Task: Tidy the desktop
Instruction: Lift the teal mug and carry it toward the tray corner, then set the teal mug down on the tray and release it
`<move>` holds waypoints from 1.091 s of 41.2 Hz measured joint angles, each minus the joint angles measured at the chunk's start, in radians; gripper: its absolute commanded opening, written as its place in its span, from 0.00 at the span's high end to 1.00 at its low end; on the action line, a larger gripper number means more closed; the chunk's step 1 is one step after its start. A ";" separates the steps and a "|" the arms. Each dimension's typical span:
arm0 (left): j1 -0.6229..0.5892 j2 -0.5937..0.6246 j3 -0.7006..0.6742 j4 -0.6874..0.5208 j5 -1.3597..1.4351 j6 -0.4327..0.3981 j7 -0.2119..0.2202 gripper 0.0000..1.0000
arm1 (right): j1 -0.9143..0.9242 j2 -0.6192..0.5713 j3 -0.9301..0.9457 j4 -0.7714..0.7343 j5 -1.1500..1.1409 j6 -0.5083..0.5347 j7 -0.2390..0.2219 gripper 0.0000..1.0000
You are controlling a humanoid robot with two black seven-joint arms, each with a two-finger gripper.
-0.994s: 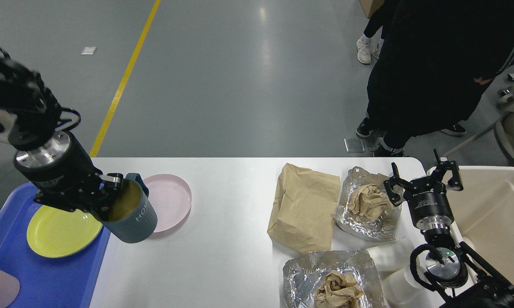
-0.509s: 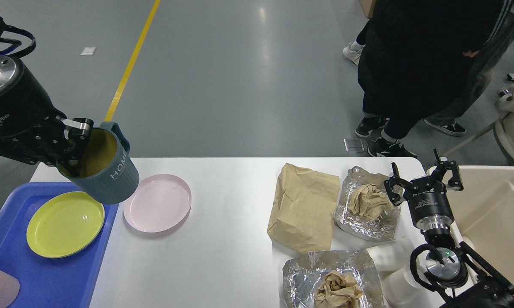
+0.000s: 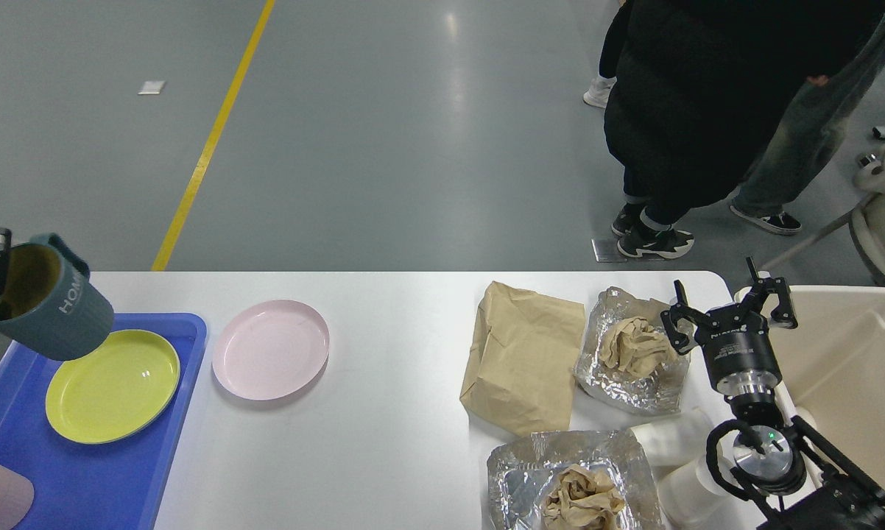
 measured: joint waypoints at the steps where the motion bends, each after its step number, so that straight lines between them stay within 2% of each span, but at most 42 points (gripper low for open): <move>1: 0.024 0.019 -0.014 0.017 0.014 0.000 -0.001 1.00 | 0.000 0.000 0.000 0.000 0.000 0.000 0.000 0.00; 8: 0.269 0.164 -0.171 0.165 0.115 0.000 -0.004 1.00 | 0.000 0.000 0.000 0.000 0.001 0.000 0.000 0.00; 11: 0.446 0.217 -0.292 0.232 0.147 0.000 -0.005 1.00 | 0.000 0.000 0.000 0.000 0.001 0.000 0.000 0.00; 15: 0.633 0.231 -0.413 0.266 0.165 0.015 -0.005 1.00 | 0.000 0.000 0.000 0.000 0.001 0.000 0.000 0.00; 19: 0.792 0.227 -0.512 0.275 0.192 0.082 -0.011 1.00 | 0.000 0.000 0.000 0.000 0.001 0.000 0.000 0.00; 31: 0.939 0.190 -0.583 0.276 0.219 0.198 -0.035 1.00 | 0.000 0.000 0.000 0.000 0.001 0.000 0.000 0.00; 45: 0.988 0.133 -0.621 0.265 0.219 0.254 -0.020 1.00 | 0.000 0.000 0.000 0.000 0.001 0.000 0.000 0.00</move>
